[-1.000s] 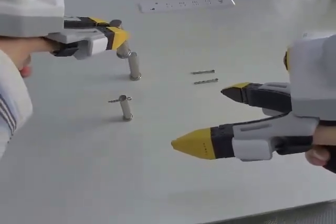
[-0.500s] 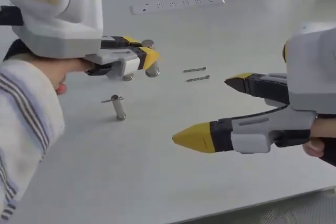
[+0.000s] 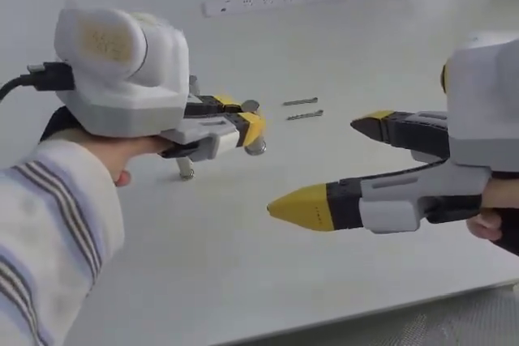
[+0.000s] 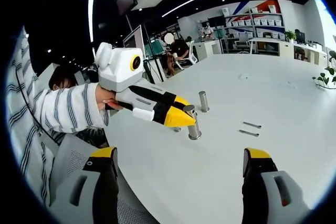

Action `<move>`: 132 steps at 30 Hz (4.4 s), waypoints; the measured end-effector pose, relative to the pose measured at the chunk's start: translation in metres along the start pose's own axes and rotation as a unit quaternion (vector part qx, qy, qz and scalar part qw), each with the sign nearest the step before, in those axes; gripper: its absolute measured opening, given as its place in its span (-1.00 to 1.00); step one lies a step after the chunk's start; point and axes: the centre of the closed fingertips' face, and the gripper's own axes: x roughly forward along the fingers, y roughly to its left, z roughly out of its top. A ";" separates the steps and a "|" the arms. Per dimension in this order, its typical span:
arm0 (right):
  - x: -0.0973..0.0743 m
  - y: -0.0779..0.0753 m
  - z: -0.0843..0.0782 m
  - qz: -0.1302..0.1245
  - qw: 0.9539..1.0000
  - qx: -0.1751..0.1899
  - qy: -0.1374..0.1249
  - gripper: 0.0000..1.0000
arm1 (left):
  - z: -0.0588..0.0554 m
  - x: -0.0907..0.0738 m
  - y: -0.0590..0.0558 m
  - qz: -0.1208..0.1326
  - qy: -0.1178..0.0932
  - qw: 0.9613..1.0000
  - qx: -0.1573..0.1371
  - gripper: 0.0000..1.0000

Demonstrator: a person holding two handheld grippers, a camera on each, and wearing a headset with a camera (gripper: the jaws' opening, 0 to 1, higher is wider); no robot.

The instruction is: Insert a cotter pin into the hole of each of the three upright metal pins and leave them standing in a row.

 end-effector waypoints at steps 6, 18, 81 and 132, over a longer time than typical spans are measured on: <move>0.002 0.002 -0.001 0.006 1.000 0.004 0.000 0.97 | -0.015 -0.001 -0.008 0.001 0.010 1.000 -0.005 -0.83; 0.007 0.009 -0.006 0.018 1.000 -0.001 0.012 0.93 | -0.039 0.000 -0.016 0.008 0.035 0.999 0.016 -0.82; 0.013 0.013 -0.021 0.027 0.999 0.000 0.029 0.87 | -0.054 0.012 -0.026 0.038 0.024 0.998 -0.051 -0.78; 0.011 0.002 -0.036 0.014 0.997 -0.003 0.073 0.83 | -0.077 -0.080 -0.023 -0.025 -0.014 0.997 -0.065 0.98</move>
